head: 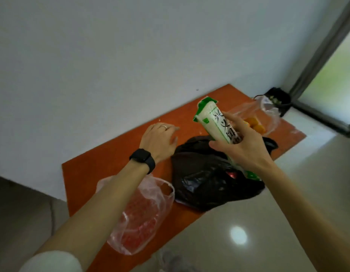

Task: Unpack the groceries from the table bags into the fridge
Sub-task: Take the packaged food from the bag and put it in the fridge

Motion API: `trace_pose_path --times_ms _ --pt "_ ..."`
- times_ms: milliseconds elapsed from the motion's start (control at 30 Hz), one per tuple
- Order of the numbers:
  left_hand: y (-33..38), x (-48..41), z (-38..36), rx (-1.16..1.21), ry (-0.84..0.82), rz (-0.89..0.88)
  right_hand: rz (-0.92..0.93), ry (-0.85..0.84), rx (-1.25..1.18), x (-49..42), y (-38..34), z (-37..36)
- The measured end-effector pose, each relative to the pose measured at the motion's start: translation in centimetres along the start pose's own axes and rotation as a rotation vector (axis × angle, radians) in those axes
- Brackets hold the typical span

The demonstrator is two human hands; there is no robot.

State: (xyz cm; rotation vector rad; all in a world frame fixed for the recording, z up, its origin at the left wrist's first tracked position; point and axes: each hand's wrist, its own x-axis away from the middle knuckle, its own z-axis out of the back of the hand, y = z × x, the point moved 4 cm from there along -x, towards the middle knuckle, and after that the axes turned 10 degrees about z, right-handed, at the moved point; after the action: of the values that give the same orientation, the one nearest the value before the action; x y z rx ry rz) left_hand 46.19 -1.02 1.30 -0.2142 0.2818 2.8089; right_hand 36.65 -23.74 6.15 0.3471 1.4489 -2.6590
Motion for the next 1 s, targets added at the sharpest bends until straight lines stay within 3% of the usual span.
trace_pose_path --times_ms 233,433,667,1000 --pt "28.2 -4.0 2.6 0.157 0.041 -0.300 -0.017 0.298 0.381 11.0 4.6 22.4" --pt "50.1 -2.1 4.5 0.284 0.056 -0.530 -0.107 0.585 0.499 21.4 8.3 38.0" --pt "69.3 -0.3 6.9 0.344 0.061 -0.791 -0.195 0.827 0.605 30.5 11.8 51.4" --pt "93.2 -1.8 7.0 0.467 0.066 -1.019 -0.329 0.983 0.822 36.3 15.4 68.9"
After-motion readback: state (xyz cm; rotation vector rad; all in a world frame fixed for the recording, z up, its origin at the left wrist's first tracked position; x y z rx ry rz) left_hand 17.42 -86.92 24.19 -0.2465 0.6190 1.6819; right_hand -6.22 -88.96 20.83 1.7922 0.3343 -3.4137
